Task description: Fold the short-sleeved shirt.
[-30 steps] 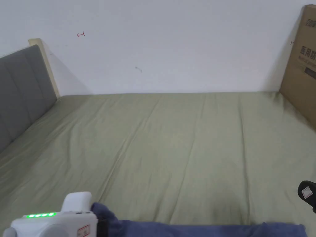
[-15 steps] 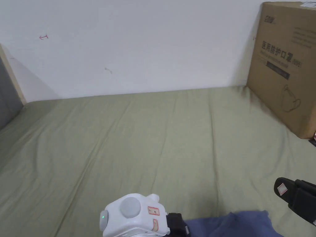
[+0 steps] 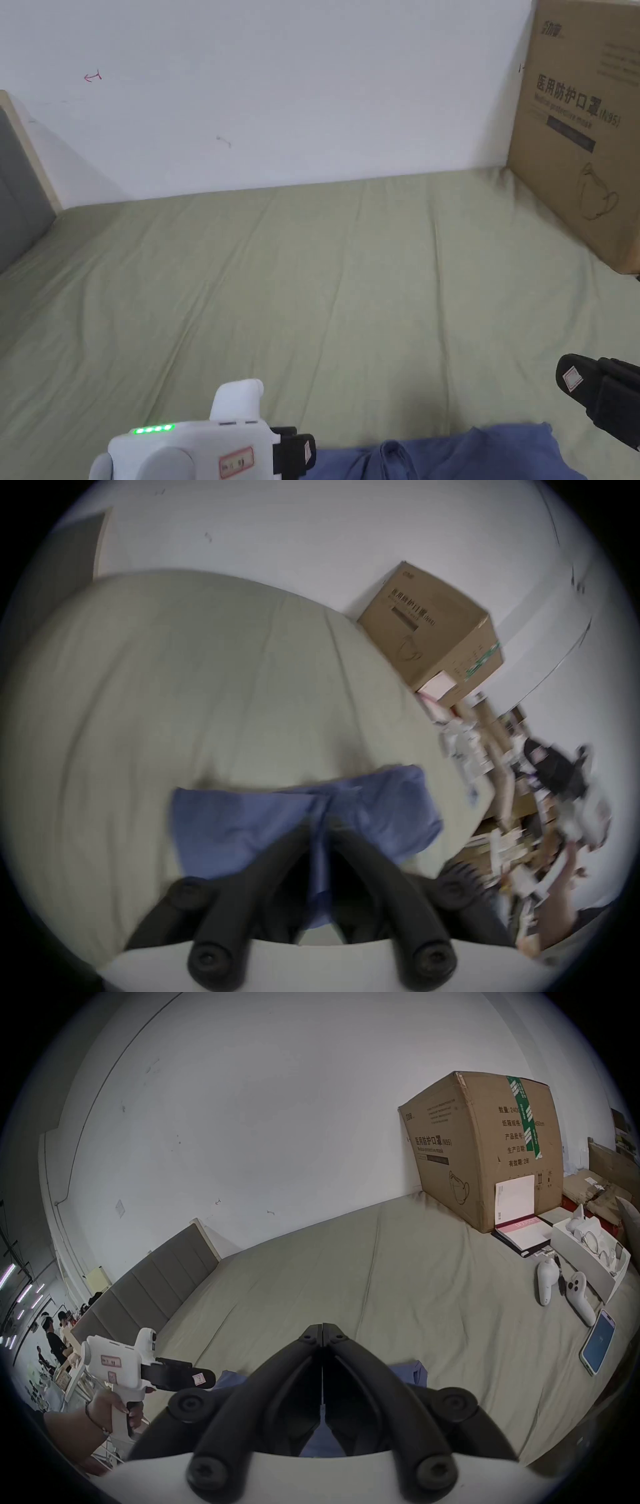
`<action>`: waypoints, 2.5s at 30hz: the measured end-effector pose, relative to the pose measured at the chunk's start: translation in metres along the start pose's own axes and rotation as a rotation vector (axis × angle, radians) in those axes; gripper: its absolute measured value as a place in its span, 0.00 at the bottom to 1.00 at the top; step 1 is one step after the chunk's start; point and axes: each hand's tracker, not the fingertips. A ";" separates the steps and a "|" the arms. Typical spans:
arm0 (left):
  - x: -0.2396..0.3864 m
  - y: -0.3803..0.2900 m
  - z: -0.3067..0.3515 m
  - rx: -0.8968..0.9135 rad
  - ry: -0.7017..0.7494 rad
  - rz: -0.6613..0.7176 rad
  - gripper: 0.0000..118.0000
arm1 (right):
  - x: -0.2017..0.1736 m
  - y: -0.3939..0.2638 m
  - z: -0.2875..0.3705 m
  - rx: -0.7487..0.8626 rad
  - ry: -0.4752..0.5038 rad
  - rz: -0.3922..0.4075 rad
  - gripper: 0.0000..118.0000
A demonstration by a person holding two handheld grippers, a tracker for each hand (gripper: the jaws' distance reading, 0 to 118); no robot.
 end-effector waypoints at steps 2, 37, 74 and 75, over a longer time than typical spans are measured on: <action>0.004 -0.007 -0.010 -0.037 -0.025 -0.053 0.01 | 0.000 -0.001 -0.002 -0.004 0.003 -0.001 0.00; -0.120 -0.019 0.006 -0.049 -0.358 0.367 0.93 | -0.004 -0.005 -0.006 -0.082 0.028 -0.049 0.00; -0.099 -0.012 0.061 -0.020 0.277 0.084 0.08 | -0.023 0.001 -0.018 -0.117 0.076 -0.049 0.00; -0.093 -0.008 0.068 -0.023 0.287 0.073 0.08 | -0.023 -0.001 -0.019 -0.118 0.075 -0.052 0.00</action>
